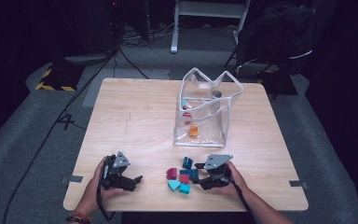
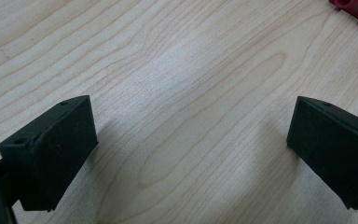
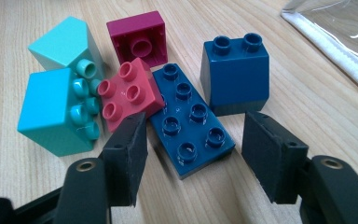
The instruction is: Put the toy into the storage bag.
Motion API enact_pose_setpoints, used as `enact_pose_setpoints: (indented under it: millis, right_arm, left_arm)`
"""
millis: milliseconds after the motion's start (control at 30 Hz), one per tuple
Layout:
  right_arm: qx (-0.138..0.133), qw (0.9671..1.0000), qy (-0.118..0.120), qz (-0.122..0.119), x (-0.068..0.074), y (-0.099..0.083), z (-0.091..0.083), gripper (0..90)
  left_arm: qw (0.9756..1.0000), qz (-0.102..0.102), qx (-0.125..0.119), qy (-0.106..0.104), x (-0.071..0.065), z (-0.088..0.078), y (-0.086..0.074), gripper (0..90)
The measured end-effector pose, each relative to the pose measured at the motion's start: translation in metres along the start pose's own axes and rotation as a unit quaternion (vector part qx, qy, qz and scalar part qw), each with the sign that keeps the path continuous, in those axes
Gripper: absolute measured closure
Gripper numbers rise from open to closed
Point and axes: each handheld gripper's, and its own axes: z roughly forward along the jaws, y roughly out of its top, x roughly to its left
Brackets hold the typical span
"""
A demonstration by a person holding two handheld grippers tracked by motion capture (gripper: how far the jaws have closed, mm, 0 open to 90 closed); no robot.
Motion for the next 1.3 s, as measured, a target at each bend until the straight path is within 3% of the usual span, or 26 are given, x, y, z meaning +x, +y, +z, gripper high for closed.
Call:
enact_pose_setpoints:
  millis: [67,133,333,667,1133,1300]
  right_arm:
    - [0.0,1.0,0.001,-0.002,0.001,0.0,0.0,43.6]
    - [-0.004,1.0,0.004,-0.007,0.001,0.0,0.0,51.9]
    - [-0.005,0.9999,0.005,-0.009,0.001,-0.001,-0.002,59.4]
    - [-0.004,0.9999,-0.011,-0.011,0.002,-0.004,-0.01,59.6]
    - [-0.021,0.9989,-0.042,0.003,-0.015,-0.016,-0.045,59.6]
    - [-0.04,0.9978,-0.053,0.007,-0.017,-0.015,-0.059,59.7]
  left_arm:
    - [1.0,0.0,0.0,0.0,0.0,0.0,0.0,1.7]
    - [1.0,0.0,0.001,0.0,0.0,0.0,0.0,1.7]
    - [1.0,0.0,0.001,0.0,0.0,0.0,0.0,1.7]
    - [1.0,0.0,0.0,0.0,0.0,0.0,0.0,1.7]
    - [1.0,0.0,0.001,0.0,0.0,0.0,0.0,1.7]
    - [1.0,0.0,0.0,0.0,0.0,0.0,0.0,1.7]
